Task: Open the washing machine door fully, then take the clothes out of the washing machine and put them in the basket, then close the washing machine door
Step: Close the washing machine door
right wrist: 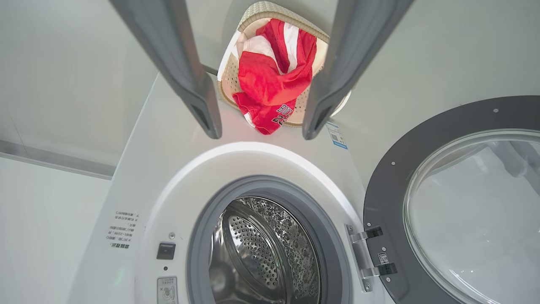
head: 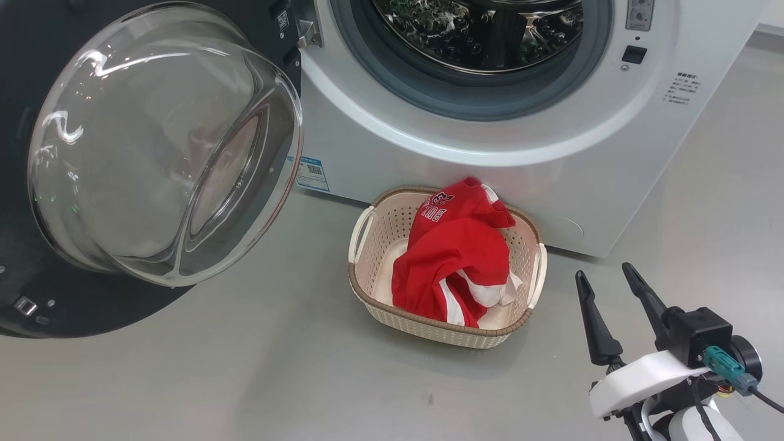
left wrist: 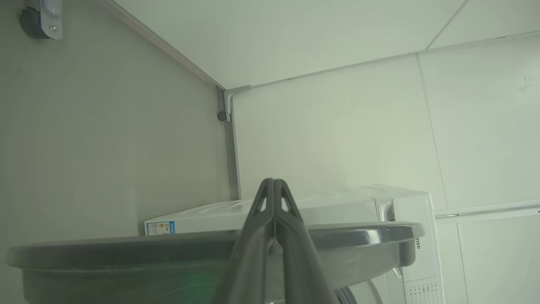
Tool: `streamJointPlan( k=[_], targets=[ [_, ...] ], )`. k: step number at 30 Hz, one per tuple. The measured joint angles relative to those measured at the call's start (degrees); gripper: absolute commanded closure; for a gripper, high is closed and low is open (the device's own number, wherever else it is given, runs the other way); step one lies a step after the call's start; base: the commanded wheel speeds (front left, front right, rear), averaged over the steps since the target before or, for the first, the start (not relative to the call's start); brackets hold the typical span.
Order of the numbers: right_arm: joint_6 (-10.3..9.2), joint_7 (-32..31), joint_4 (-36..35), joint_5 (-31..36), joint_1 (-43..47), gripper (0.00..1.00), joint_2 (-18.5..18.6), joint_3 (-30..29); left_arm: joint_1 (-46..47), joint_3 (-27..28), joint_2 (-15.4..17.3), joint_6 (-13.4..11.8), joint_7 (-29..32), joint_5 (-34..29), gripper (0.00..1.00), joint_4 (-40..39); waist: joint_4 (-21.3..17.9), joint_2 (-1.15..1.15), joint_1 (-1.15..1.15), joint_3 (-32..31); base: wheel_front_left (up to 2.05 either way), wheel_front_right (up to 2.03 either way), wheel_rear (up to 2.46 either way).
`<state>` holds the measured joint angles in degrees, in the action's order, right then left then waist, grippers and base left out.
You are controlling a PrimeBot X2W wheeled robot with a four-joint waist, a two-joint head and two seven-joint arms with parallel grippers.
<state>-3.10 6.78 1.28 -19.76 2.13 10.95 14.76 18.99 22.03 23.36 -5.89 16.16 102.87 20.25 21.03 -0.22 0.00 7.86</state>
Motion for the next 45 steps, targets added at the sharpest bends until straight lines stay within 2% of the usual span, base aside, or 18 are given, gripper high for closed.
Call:
streamJointPlan(
  k=[24,33,38,45],
  targets=[
    [0.00,0.01,0.04,-0.02,-0.49,0.00,0.18,-0.24,0.34,-1.89,0.47,5.30,9.62,3.00,1.00,4.74,0.17,0.00,0.00,0.34,0.00,0.00,0.00],
    [-0.08,0.09,0.21,-0.33,-0.47,0.00,0.15,-0.67,-0.21,-4.26,-0.05,8.32,14.47,4.02,1.00,2.87,0.49,0.00,0.00,-0.02,0.00,0.00,0.00],
    [-0.08,0.09,0.36,-0.37,-0.48,0.00,0.12,-0.62,-0.91,-6.42,-1.71,9.76,18.16,4.55,1.00,0.79,0.70,0.00,0.00,-0.39,0.00,0.00,0.00],
    [0.00,0.09,0.42,-0.37,-0.49,0.00,-0.30,0.30,-3.45,-7.30,-2.25,10.54,21.62,6.16,1.00,-1.79,-0.19,0.00,0.00,-0.65,0.00,0.00,0.00]
  ],
)
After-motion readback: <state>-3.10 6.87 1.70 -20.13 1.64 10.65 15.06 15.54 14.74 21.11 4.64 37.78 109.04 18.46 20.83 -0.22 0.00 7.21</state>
